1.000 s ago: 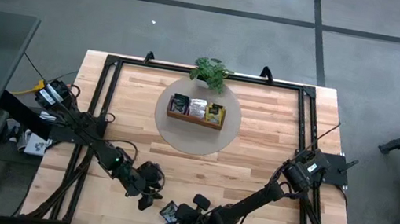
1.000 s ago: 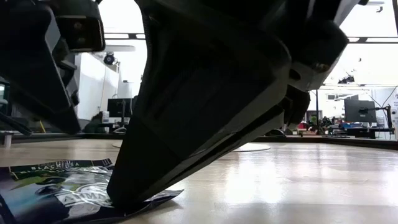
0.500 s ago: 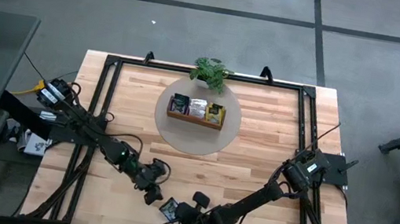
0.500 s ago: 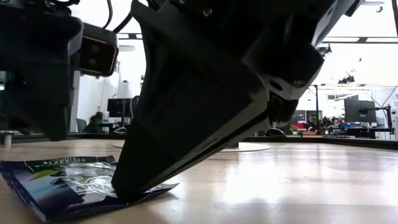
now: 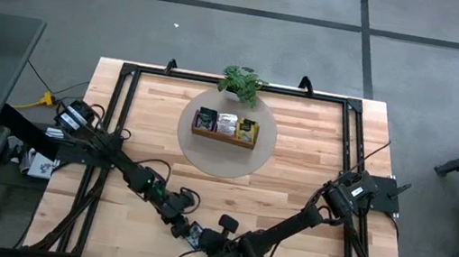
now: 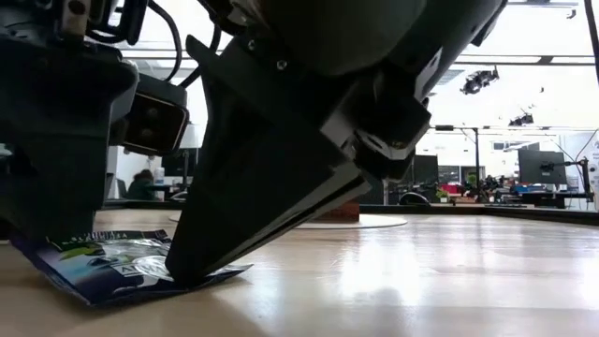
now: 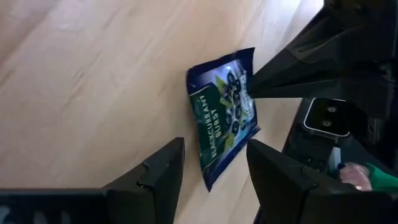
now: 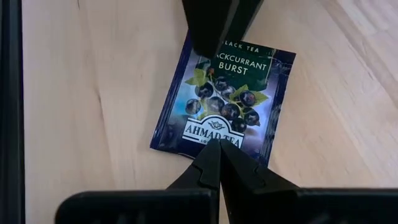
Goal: Pick & Place Tea
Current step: Put the purple tea bag into the right section of the wooden organizer
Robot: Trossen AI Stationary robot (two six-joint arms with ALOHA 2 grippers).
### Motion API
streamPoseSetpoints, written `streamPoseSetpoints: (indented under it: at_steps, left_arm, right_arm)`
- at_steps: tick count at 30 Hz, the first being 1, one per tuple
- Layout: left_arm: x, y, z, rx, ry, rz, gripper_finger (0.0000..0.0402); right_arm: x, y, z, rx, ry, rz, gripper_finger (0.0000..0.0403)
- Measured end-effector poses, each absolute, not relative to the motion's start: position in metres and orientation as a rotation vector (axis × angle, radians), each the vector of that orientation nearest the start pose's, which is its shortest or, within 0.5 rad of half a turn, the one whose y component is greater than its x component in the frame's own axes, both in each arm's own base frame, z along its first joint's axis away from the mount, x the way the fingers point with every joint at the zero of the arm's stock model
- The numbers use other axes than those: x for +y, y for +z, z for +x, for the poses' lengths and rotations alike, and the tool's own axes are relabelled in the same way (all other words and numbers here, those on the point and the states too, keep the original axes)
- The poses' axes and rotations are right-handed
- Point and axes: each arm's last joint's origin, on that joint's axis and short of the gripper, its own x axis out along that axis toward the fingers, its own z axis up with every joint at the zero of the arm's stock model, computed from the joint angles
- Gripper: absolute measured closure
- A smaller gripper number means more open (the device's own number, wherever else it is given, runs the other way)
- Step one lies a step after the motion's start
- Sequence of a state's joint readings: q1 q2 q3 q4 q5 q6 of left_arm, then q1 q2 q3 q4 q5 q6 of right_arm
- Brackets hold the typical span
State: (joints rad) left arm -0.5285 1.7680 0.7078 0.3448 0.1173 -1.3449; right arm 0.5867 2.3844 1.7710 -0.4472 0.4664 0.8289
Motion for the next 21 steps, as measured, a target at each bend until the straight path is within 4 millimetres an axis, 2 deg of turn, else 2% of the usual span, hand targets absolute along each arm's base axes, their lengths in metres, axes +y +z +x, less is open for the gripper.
streamPoseSetpoints:
  at_steps: [9,12,15,19,21]
  left_arm:
    - [-0.1652,0.1171,0.2745,0.962,-0.079,-1.140,0.0223]
    - [-0.1649,0.1169,0.2745,0.960,-0.079,-1.128,0.0236]
    - [-0.1649,0.1172,0.2747,0.954,-0.077,-1.127,0.0278]
    - [-0.1650,0.1172,0.2746,0.956,-0.082,-1.125,0.0374]
    - [-0.1649,0.1171,0.2745,0.953,-0.077,-1.123,0.0391]
  right_arm:
    - [0.2554,0.1113,0.4215,0.874,-0.269,0.221,0.0403]
    - [0.2550,0.1113,0.4218,0.874,-0.267,0.214,0.0403]
    - [0.2550,0.1113,0.4218,0.876,-0.262,0.204,0.0403]
    - [0.2551,0.1113,0.4217,0.876,-0.261,0.204,0.0403]
    - [0.2551,0.1113,0.4217,0.876,-0.261,0.204,0.0403]
